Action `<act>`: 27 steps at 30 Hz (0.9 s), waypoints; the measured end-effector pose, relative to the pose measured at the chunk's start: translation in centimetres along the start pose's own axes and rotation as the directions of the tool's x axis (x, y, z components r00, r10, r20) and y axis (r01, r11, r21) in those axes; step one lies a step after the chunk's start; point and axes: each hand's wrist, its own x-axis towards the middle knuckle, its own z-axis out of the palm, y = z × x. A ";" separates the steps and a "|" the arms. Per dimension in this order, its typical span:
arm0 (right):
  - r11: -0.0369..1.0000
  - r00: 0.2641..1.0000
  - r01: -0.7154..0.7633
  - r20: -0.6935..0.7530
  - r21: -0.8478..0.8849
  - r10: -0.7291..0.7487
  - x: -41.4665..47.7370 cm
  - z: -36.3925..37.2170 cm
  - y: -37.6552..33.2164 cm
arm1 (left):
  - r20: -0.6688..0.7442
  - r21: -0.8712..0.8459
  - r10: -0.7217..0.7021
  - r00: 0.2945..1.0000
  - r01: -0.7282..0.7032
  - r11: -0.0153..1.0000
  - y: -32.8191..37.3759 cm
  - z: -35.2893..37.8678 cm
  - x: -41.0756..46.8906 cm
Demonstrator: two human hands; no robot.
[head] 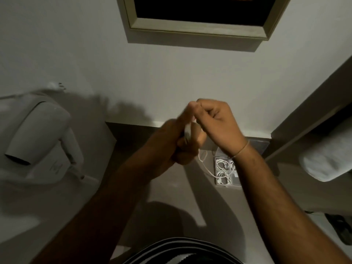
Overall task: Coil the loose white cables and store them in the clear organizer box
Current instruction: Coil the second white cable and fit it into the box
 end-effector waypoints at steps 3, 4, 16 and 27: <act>0.992 0.993 -0.113 0.046 0.061 0.110 -1.8 2.6 1.8 | -0.115 -0.022 0.050 0.992 -0.053 0.998 0.3 -0.5 0.3; 0.986 0.985 -0.162 0.062 0.048 0.159 -2.7 3.3 2.6 | -0.143 0.065 0.059 0.988 -0.050 0.997 0.1 -0.5 0.2; 0.982 0.961 -0.190 0.208 0.008 0.184 -7.8 4.6 3.3 | -0.311 0.365 0.301 0.902 -0.180 0.913 -0.4 -1.0 1.1; 0.962 0.993 0.120 0.047 -0.246 -0.112 0.0 -3.5 -2.9 | -0.034 0.218 0.037 0.999 -0.029 0.976 -1.3 0.0 1.1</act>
